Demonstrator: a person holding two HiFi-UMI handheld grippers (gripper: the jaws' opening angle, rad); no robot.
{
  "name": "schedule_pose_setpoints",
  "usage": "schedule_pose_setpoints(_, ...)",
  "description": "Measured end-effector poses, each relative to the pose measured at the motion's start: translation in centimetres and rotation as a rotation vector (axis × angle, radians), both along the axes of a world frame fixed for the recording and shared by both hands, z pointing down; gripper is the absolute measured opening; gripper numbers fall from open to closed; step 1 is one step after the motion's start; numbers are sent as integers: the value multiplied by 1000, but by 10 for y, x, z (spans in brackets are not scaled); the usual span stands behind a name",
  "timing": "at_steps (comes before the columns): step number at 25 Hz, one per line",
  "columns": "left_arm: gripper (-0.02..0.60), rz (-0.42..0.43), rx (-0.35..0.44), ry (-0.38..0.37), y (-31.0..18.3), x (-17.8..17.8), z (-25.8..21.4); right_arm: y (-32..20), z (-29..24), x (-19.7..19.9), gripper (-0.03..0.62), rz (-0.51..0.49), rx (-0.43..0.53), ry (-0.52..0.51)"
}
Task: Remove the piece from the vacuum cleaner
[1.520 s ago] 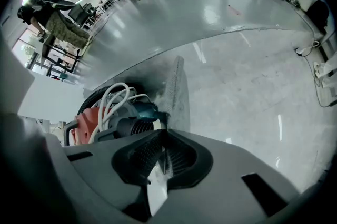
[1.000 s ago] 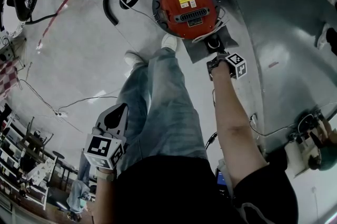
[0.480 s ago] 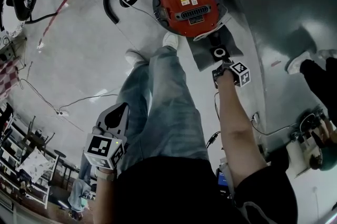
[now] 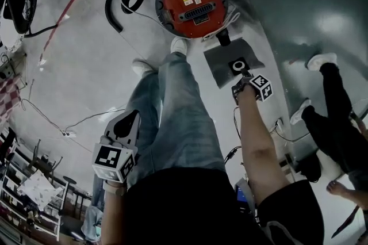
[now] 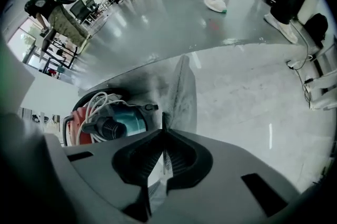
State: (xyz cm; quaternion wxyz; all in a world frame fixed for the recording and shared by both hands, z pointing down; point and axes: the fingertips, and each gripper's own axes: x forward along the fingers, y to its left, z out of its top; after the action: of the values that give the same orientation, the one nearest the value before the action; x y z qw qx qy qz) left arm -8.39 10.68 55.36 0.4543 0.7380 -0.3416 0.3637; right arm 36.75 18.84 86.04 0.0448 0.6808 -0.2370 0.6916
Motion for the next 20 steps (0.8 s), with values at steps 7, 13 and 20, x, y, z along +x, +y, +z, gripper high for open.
schedule_pose_setpoints(7, 18, -97, 36, 55, -15, -11, -29, -13, -69, -20, 49, -122, 43, 3)
schedule_pose_setpoints(13, 18, -132, 132, 88, -37, -21, -45, -68, -132, -49, 49, -268, 125, 3)
schedule_pose_setpoints(20, 18, -151, 210, 128, -58, -40, -70, -114, -217, -111, 55, -528, 197, 35)
